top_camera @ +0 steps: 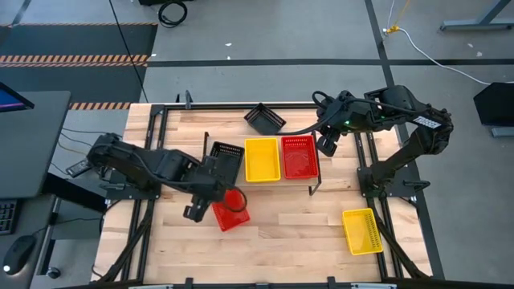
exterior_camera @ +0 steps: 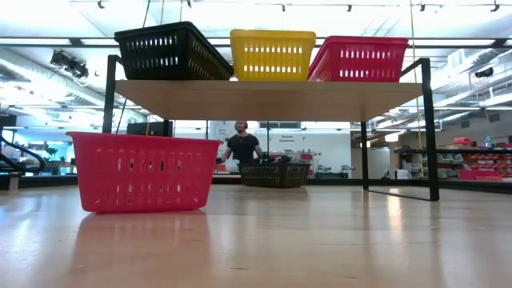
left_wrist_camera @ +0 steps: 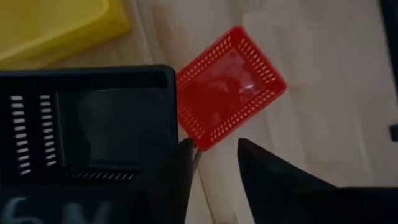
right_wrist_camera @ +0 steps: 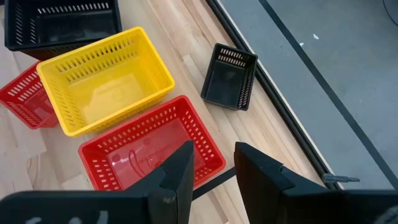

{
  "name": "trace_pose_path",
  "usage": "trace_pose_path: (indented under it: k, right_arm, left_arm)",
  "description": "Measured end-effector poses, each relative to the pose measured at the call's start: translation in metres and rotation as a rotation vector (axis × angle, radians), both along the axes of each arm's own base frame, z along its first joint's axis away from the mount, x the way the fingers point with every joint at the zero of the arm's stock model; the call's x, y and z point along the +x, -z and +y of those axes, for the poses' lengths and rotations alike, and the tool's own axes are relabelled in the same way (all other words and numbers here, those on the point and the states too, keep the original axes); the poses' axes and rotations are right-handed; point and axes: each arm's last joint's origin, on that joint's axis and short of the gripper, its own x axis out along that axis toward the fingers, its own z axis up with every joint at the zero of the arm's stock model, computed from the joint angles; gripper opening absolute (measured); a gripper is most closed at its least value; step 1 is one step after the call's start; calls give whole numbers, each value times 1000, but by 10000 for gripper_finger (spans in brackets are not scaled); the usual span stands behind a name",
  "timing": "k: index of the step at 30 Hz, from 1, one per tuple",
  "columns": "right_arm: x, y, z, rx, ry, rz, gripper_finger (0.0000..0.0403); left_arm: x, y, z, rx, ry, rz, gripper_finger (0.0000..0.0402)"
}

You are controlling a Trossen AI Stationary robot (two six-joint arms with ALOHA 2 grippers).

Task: Stack baskets on shelf by color
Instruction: Stack the left black basket on the black basket on the shelf

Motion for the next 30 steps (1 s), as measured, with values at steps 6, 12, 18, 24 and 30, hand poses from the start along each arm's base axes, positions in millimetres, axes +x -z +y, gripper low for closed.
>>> trace_pose_path:
  k: [6, 12, 18, 24, 30]
  right_arm:
    - [0, 0, 1, 18, -10, -2, 119]
    - [0, 0, 3, 35, -3, -6, 119]
    - [0, 0, 5, 35, -13, -4, 119]
    - [0, 0, 5, 29, -11, -4, 119]
    - [0, 0, 5, 24, -16, -2, 119]
  left_arm:
    - [19, 16, 14, 35, -66, 60, 195]
    - [32, 28, 36, -15, -137, 150, 229]
    - [35, 29, 38, -88, -100, 152, 233]
    - [36, 29, 41, -88, -150, 146, 200]
    - [37, 29, 42, -95, -182, 145, 120]
